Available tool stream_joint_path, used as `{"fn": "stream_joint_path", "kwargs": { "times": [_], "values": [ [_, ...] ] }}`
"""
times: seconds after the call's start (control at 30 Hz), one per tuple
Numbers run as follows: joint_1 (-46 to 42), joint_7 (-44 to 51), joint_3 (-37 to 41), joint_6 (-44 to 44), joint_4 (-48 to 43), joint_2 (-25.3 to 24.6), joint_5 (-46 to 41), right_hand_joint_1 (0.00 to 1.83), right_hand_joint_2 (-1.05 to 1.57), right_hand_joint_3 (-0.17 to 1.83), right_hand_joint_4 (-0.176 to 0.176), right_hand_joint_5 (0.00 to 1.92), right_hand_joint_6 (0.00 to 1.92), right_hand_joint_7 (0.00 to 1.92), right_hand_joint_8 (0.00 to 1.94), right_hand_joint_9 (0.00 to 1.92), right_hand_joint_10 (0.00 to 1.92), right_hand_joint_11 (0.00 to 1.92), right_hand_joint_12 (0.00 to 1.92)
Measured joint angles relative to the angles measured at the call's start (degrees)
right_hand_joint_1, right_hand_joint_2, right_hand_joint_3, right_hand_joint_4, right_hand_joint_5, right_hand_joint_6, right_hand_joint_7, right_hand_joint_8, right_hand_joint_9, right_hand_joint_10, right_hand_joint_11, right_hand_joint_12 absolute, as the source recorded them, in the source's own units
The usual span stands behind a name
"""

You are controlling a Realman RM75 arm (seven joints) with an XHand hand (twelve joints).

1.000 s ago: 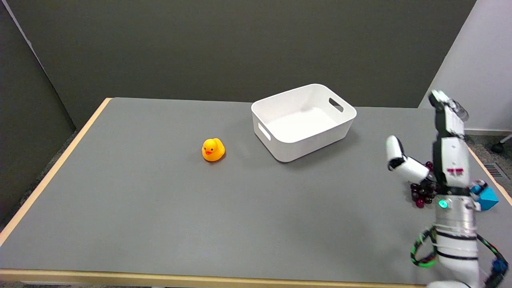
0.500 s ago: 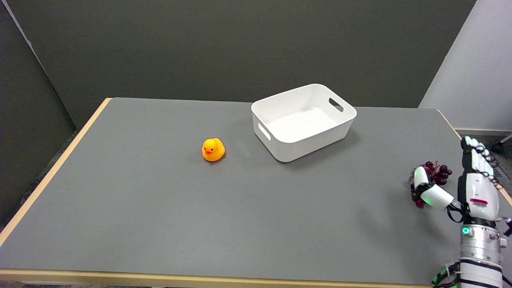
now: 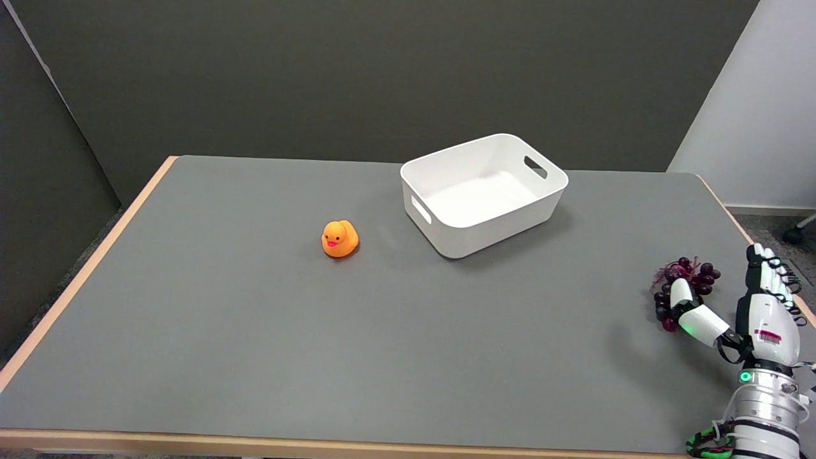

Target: Pick up the grape.

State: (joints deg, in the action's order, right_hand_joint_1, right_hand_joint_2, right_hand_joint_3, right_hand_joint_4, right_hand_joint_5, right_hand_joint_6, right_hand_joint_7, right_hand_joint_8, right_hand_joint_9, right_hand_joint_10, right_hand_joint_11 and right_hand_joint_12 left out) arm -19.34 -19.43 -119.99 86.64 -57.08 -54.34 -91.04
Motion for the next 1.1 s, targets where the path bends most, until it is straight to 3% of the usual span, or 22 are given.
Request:
{"fn": "stream_joint_path", "kwargs": {
  "times": [0.2,0.3,0.4,0.5,1.0,1.1],
  "values": [
    [1.3,-0.14,-0.59,-1.79,0.86,-0.37,-2.25,0.5,0.62,0.85,-0.176,0.0,0.17,0.0,0.03,0.0,0.0,0.0,0.0],
    [1.94,-0.19,-0.8,-2.76,1.18,-0.51,-3.26,0.53,0.65,0.76,-0.176,0.0,0.16,0.0,0.02,0.0,0.0,0.0,0.0],
    [2.72,-0.23,-0.97,-3.85,1.47,-0.66,-4.14,0.51,0.58,0.87,-0.176,0.0,0.13,0.0,0.01,0.0,0.0,0.0,0.0],
    [3.62,-0.25,-1.1,-4.8,1.84,-0.86,-4.6,0.52,0.66,0.75,-0.176,0.0,0.14,0.0,0.01,0.0,0.0,0.0,0.0],
    [8.13,-0.19,-2.71,-11.0,3.75,-1.75,-6.25,0.53,0.68,0.74,-0.176,0.0,0.12,0.0,0.0,0.0,0.0,0.0,0.0],
    [8.73,-0.17,-2.82,-11.85,3.92,-1.89,-6.27,0.59,0.65,0.86,-0.176,0.0,0.14,0.0,0.05,0.0,0.0,0.0,0.0]
  ]
}}
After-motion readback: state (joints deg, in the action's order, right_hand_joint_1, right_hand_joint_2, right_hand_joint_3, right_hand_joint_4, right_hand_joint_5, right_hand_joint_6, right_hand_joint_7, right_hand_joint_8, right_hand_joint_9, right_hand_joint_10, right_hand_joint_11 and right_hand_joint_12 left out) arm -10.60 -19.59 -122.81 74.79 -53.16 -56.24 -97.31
